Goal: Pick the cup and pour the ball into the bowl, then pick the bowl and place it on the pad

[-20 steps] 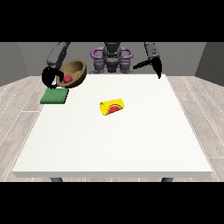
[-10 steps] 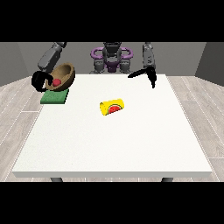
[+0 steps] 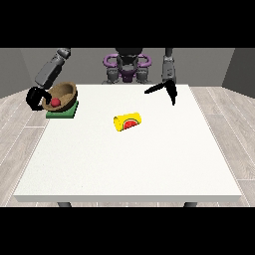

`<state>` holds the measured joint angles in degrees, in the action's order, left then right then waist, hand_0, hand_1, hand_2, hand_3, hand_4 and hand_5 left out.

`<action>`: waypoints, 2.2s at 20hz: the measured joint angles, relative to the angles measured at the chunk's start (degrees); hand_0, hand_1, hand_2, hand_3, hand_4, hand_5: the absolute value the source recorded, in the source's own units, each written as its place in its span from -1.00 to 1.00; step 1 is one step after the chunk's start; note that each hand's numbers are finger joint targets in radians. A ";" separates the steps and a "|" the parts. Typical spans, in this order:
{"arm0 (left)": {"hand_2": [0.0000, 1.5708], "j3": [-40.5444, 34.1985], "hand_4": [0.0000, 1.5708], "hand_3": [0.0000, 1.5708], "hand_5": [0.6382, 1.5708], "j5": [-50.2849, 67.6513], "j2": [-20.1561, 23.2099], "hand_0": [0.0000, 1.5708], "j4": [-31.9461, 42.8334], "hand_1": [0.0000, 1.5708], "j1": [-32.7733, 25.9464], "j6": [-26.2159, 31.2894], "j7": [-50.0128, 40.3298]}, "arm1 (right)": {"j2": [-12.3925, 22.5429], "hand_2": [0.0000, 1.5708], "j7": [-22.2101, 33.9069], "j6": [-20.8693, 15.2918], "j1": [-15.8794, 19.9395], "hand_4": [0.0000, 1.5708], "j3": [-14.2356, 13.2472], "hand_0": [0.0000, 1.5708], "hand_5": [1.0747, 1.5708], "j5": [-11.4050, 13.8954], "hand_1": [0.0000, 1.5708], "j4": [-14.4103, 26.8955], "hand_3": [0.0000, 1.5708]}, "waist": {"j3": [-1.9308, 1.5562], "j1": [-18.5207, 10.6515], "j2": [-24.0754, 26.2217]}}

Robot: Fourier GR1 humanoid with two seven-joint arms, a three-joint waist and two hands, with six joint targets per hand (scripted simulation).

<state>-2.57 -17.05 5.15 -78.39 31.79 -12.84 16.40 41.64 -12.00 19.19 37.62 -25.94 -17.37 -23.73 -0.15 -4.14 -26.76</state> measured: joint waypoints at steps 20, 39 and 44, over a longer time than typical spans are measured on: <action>-1.00 1.56 -1.00 -1.00 0.99 1.24 0.44 -1.00 -11.56 -1.00 -5.41 2.92 -6.40 | 4.03 1.00 1.61 3.45 2.22 -0.11 -0.25 1.00 0.99 0.45 1.00 6.25 0.17 | 0.10 0.63 1.17; -1.00 1.71 -1.00 -1.00 1.00 1.81 1.38 -1.00 -21.47 -1.00 -8.93 4.05 -9.42 | 11.57 -0.59 1.71 -2.52 2.90 -1.00 2.05 -1.00 0.70 5.54 -1.00 7.53 -0.70 | 0.06 0.95 -2.10; -1.00 2.47 -1.00 -1.00 1.00 1.16 0.50 -1.00 -22.42 -1.00 -10.30 3.51 -10.76 | 15.13 -0.76 5.22 1.31 4.97 -1.00 1.45 -1.00 0.73 4.79 -1.00 7.55 -0.63 | 0.07 2.00 -0.24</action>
